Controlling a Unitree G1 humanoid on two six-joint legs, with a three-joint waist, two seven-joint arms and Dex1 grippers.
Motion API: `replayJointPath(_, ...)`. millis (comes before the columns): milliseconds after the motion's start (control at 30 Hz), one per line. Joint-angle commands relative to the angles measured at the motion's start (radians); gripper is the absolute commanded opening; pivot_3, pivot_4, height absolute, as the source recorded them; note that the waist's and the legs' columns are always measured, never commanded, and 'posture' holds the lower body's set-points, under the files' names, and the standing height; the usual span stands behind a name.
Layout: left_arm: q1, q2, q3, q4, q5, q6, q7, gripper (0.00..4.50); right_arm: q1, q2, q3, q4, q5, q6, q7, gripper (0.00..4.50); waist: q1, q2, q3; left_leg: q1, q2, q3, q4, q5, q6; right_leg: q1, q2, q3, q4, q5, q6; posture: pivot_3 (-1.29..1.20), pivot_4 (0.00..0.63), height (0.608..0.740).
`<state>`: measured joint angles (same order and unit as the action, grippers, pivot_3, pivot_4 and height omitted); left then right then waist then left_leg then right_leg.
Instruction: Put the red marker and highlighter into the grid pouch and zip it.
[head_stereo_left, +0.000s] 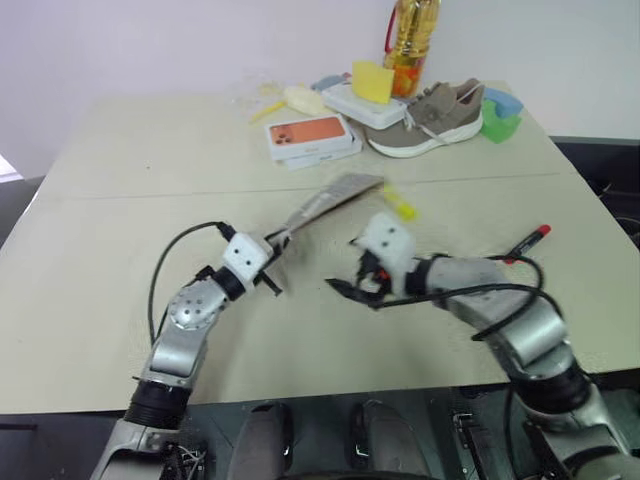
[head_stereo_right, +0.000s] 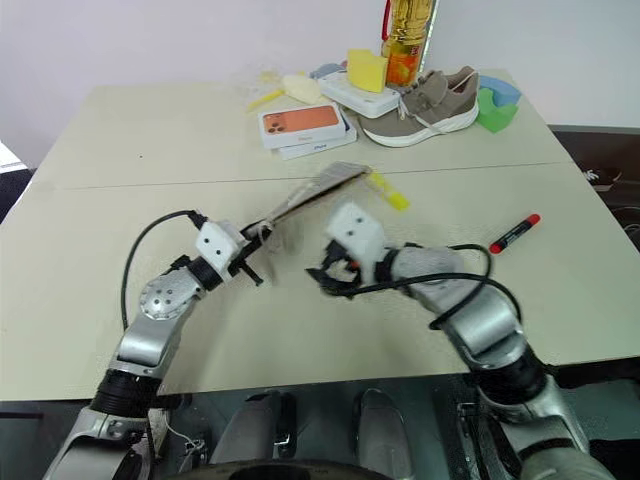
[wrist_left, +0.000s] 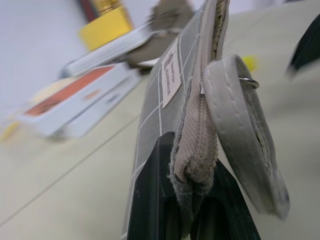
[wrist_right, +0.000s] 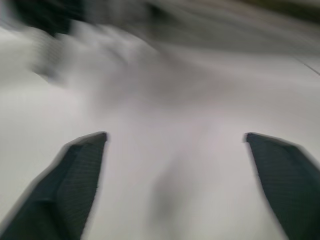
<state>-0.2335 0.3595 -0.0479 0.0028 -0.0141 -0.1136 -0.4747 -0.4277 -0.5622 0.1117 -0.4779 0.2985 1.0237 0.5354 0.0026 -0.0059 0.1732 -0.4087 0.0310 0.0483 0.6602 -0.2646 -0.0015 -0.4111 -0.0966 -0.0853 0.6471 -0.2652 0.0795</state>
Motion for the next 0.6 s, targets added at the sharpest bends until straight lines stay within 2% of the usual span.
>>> replayJointPath(33, -0.014, 0.000, 0.019, 0.010, 0.023, 0.003, 0.045, 0.00, -0.035, 0.031, -0.136, 0.155, -0.012, -0.048, -0.069, 4.47, 0.003, 0.000, 0.000, 0.000, 0.000, 0.000, 0.000, 0.000, 0.000, 0.000, 0.000, 0.000, 0.000, 0.000, 0.000, 0.00, 0.150, 0.740)
replayJointPath(133, -0.025, -0.006, 0.004, 0.038, 0.039, 0.004, 0.057, 0.00, -0.103, 0.064, -0.206, 0.368, -0.013, -0.110, -0.102, 4.47, 0.005, 0.000, 0.000, 0.000, 0.000, 0.001, 0.000, 0.000, 0.000, 0.000, 0.000, 0.000, 0.000, 0.000, 0.000, 0.00, 0.150, 0.740)
replayJointPath(267, -0.031, -0.018, -0.009, 0.057, 0.055, 0.015, 0.071, 0.00, -0.204, 0.062, -0.171, 0.666, -0.107, -0.314, -0.128, 4.47, 0.005, 0.000, 0.000, 0.000, -0.001, 0.003, 0.001, 0.000, 0.000, 0.000, 0.000, 0.000, 0.000, 0.000, 0.000, 0.00, 0.150, 0.740)
replayJointPath(500, -0.018, -0.030, -0.025, 0.048, 0.055, 0.016, 0.066, 0.00, -0.339, 0.118, -0.164, 1.013, -0.133, -0.499, -0.083, 4.47, 0.003, 0.000, 0.000, 0.000, -0.001, 0.005, 0.001, 0.000, 0.000, 0.000, 0.000, 0.000, 0.000, 0.000, 0.000, 0.00, 0.150, 0.740)
replayJointPath(600, -0.009, -0.031, -0.024, 0.042, 0.053, 0.021, 0.067, 0.00, -0.365, 0.139, -0.172, 1.095, -0.136, -0.571, -0.066, 3.64, 0.001, 0.000, 0.000, 0.000, 0.000, 0.005, 0.001, 0.000, 0.000, 0.000, 0.000, 0.000, 0.000, 0.000, 0.000, 0.00, 0.150, 0.740)
